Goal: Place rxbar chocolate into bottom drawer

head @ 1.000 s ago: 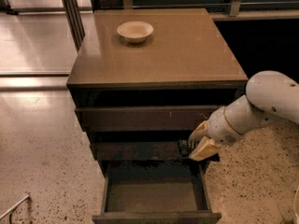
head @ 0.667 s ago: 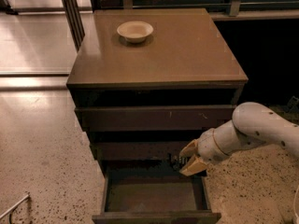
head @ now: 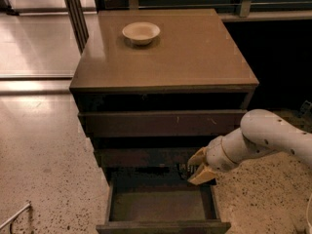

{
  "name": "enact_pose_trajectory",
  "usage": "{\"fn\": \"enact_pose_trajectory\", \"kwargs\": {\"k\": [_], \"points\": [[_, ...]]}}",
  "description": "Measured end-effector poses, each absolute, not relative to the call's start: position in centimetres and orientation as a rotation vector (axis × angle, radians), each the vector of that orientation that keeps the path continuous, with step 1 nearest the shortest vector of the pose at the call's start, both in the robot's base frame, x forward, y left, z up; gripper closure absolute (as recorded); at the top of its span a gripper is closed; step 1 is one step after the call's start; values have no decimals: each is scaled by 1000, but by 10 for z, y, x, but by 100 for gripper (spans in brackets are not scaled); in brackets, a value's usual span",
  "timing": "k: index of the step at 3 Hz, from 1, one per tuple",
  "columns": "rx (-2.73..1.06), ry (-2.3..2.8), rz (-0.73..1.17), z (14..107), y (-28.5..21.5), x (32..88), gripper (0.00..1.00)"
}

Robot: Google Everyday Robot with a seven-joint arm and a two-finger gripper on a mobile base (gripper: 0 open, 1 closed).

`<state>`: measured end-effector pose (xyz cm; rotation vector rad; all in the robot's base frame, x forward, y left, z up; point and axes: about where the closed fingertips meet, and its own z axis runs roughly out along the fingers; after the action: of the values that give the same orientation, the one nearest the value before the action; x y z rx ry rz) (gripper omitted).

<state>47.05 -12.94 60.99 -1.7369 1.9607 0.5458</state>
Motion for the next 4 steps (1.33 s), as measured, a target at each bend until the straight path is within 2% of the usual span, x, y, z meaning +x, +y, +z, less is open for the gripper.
{"fn": "enact_pose_trajectory", "kwargs": {"k": [2, 3, 4], "points": [[-1761, 1921, 440, 517, -138, 512, 100], [-1774, 1902, 469, 470, -130, 528, 100], [-1770, 1907, 489, 461, -128, 525, 100]]}}
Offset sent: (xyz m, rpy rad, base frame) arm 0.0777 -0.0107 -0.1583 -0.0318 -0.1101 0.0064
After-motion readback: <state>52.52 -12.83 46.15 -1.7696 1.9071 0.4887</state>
